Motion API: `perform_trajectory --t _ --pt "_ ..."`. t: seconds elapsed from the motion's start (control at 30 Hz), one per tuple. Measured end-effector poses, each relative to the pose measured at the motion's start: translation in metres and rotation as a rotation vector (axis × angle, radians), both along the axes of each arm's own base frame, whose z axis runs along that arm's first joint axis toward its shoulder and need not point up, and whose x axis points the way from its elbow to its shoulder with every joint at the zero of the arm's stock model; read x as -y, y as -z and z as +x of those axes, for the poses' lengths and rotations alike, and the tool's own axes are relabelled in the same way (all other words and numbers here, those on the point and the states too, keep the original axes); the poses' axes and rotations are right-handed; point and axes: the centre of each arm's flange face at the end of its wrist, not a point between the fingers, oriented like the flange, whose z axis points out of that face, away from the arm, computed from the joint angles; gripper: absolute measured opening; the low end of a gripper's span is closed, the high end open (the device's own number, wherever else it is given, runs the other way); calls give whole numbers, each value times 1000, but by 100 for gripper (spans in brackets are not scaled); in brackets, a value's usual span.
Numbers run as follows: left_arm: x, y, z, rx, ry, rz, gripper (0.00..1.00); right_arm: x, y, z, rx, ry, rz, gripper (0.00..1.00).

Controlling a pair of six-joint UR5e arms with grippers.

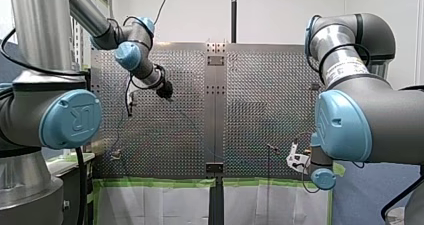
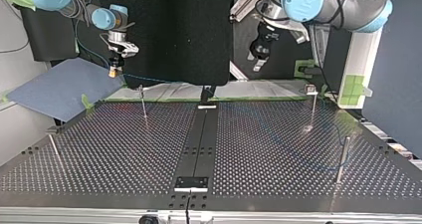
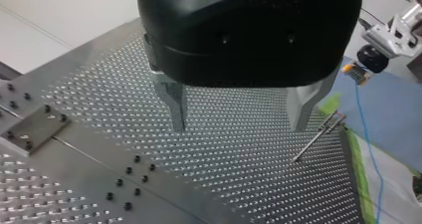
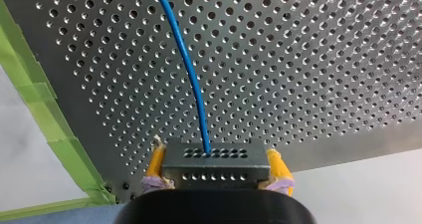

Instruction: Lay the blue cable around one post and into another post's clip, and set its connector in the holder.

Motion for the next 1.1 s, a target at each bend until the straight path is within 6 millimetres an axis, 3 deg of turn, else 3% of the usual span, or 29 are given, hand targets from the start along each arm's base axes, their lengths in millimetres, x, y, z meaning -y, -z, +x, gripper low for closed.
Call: perform_trajectory --t 0.7,1.1 --pt "69 63 -9 -13 158 -21 100 -4 4 -2 -46 25 37 0" --pt "88 91 16 19 168 -32 100 -30 14 -4 -100 41 92 0"
